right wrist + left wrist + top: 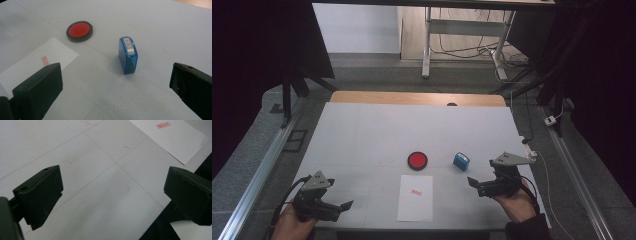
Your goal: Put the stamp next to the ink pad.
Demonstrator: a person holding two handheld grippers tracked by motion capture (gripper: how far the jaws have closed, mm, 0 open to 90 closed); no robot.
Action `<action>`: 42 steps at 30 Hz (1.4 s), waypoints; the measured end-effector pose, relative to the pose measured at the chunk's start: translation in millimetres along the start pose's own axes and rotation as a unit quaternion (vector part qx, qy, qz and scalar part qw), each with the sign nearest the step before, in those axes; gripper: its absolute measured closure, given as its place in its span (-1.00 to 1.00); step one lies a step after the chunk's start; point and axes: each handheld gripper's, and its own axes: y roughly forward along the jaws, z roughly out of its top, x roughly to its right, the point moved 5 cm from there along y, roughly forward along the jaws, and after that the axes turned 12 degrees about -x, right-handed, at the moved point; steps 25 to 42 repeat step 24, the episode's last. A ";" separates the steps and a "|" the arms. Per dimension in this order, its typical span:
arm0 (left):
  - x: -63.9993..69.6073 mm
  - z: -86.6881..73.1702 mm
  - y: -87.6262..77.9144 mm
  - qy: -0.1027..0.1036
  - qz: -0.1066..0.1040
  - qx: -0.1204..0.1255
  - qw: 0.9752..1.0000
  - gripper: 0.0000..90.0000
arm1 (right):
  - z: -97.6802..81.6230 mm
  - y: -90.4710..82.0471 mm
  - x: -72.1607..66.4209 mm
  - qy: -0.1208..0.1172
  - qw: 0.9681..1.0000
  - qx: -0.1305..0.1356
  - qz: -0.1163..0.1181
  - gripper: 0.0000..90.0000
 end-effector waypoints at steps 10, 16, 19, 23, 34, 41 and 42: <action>-2.8 -0.5 -1.5 -0.014 -0.006 0.008 1.000 -0.95 | -28.6 -16.1 1.0 0.020 1.000 -0.012 -0.007 -1.00; -4.3 -1.2 -2.1 -0.021 -0.009 0.012 1.000 -0.96 | -45.0 -20.7 1.9 0.033 0.999 -0.034 -0.012 -1.00; -4.7 -1.4 -2.1 -0.023 -0.010 0.011 1.000 -0.96 | -48.0 -21.7 1.7 0.032 0.999 -0.040 -0.017 -1.00; -5.4 -1.2 -2.3 -0.026 -0.011 0.012 1.000 -0.96 | -48.9 -20.0 0.6 0.026 0.998 -0.050 -0.021 -1.00; -5.5 -0.8 -2.5 -0.026 -0.012 0.013 0.999 -0.96 | -49.0 -19.5 0.5 0.026 0.998 -0.050 -0.024 -1.00; -5.5 -0.8 -2.5 -0.026 -0.012 0.013 0.999 -0.96 | -49.0 -19.5 0.5 0.026 0.998 -0.050 -0.024 -1.00; -5.5 -0.8 -2.5 -0.026 -0.012 0.013 0.999 -0.96 | -49.0 -19.5 0.5 0.026 0.998 -0.050 -0.024 -1.00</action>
